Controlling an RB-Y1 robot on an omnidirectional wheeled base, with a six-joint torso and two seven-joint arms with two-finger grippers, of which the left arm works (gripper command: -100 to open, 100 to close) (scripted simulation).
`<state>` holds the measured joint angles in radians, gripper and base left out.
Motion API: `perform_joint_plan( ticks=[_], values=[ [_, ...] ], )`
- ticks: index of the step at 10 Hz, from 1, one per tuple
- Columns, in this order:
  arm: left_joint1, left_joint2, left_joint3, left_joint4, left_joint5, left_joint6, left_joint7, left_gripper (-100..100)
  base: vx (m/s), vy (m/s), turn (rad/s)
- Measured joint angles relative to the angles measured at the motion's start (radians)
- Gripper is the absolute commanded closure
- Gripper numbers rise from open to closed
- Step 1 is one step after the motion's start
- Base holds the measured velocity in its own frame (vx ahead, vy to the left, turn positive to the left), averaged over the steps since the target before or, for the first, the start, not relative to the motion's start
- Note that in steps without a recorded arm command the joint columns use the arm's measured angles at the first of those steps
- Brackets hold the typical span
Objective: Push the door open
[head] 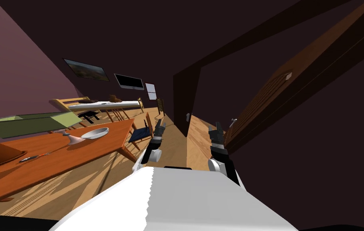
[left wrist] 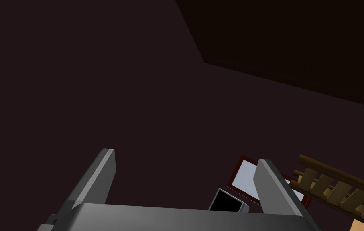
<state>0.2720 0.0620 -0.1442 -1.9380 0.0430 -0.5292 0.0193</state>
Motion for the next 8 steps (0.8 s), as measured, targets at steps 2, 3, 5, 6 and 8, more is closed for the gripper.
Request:
perform_joint_plan(
  ticks=[2, 3, 5, 6, 8],
  values=[
    [-0.019, 0.008, -0.010, 0.033, 0.009, 0.005, -0.002, -100, 0.094, 0.045, -0.078],
    [-0.035, 0.007, -0.016, 0.053, 0.013, 0.012, -0.006, -100, 0.094, 0.042, -0.080],
    [-0.060, 0.013, -0.026, 0.096, 0.022, 0.015, -0.009, -100, 0.097, 0.044, -0.079],
    [-0.075, 0.017, -0.029, 0.122, 0.028, 0.014, -0.010, -100, 0.092, 0.044, -0.072],
    [-0.099, 0.017, -0.043, 0.161, 0.035, 0.021, -0.017, -100, 0.089, 0.059, -0.079]
  ],
)
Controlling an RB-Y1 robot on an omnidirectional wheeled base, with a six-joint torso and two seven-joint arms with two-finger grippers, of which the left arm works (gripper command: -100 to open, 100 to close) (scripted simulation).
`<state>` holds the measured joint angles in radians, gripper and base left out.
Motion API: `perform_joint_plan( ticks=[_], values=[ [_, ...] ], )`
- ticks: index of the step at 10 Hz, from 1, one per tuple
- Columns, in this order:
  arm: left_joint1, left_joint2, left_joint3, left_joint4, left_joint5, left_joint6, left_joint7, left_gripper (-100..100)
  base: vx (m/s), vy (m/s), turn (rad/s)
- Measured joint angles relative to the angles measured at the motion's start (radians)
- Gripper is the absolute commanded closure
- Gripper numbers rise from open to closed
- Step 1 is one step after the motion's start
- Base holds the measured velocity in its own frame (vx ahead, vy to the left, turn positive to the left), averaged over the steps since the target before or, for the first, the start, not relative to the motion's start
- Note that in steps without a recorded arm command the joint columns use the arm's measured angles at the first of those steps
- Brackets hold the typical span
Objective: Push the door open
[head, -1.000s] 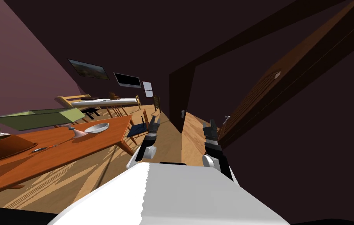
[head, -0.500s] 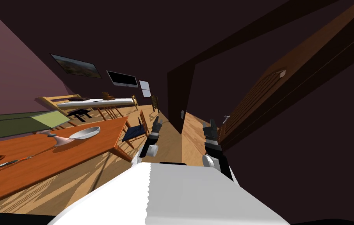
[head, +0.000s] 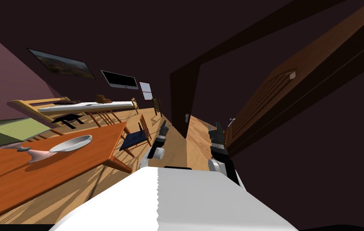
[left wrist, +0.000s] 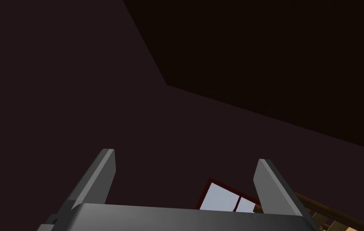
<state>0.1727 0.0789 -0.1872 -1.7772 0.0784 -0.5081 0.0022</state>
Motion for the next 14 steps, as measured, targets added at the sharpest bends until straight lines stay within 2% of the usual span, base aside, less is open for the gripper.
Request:
perform_joint_plan(
  ticks=[7, 9, 12, 14],
  values=[
    [-0.093, 0.009, -0.042, 0.164, 0.033, 0.007, -0.015, -100, 0.091, 0.052, -0.086],
    [-0.118, 0.011, -0.055, 0.204, 0.043, 0.016, -0.020, -100, 0.079, 0.060, -0.088],
    [-0.171, 0.006, -0.070, 0.279, 0.058, 0.029, -0.029, -100, 0.083, 0.052, -0.090],
    [-0.190, 0.002, -0.087, 0.323, 0.066, 0.028, -0.036, -100, 0.093, 0.072, -0.085]
  ],
)
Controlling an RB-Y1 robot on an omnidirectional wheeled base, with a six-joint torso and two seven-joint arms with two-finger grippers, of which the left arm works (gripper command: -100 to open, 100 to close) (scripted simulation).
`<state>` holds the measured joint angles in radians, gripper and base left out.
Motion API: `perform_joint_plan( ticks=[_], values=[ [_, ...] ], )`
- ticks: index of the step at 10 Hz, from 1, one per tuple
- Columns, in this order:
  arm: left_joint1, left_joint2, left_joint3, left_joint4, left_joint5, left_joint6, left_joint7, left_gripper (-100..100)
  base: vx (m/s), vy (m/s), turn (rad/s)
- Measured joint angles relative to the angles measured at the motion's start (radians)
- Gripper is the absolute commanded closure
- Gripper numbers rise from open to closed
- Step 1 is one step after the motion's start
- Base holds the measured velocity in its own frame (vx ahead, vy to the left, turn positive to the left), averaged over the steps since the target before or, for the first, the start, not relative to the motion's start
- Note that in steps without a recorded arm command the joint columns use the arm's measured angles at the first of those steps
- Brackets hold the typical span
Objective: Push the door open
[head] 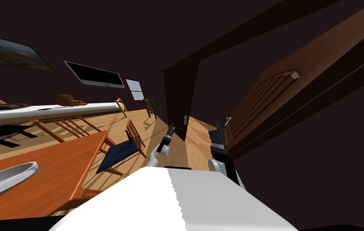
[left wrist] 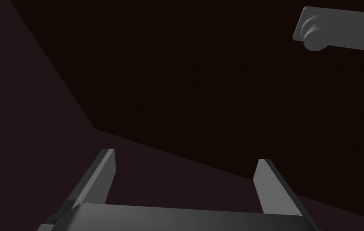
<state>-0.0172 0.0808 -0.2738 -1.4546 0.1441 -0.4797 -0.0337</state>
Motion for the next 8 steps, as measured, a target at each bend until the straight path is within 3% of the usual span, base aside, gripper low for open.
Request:
perform_joint_plan(
  ticks=[5, 8],
  values=[
    [-0.065, -0.005, -0.030, 0.105, 0.024, 0.015, -0.012, -100, 0.084, 0.060, -0.085],
    [-0.127, -0.010, -0.051, 0.207, 0.044, 0.016, -0.017, -100, 0.118, 0.085, -0.109]
  ],
)
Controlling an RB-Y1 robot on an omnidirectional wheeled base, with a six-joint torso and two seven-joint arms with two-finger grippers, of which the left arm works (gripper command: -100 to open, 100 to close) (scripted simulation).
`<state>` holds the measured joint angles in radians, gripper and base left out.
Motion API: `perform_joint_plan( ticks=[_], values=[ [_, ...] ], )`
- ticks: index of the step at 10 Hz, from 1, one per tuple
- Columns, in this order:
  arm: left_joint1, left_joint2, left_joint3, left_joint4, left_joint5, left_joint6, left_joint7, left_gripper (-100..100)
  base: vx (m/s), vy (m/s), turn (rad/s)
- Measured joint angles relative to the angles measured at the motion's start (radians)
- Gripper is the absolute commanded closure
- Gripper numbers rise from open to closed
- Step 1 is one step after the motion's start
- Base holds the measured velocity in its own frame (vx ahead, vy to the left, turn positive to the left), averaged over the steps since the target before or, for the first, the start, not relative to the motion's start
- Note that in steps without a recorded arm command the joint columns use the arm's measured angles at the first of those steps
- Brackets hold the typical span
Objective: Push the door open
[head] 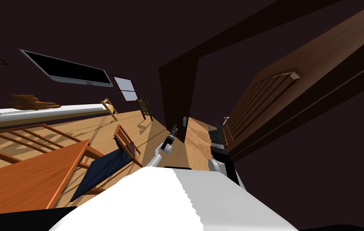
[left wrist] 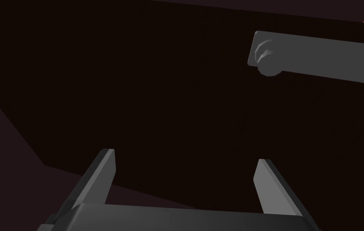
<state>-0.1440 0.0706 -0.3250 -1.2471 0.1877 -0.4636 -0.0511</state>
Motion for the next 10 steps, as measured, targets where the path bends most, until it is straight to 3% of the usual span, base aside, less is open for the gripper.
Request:
perform_joint_plan(
  ticks=[10],
  values=[
    [-0.124, -0.038, -0.062, 0.208, 0.046, 0.031, -0.029, -100, 0.088, 0.075, -0.078]
  ],
)
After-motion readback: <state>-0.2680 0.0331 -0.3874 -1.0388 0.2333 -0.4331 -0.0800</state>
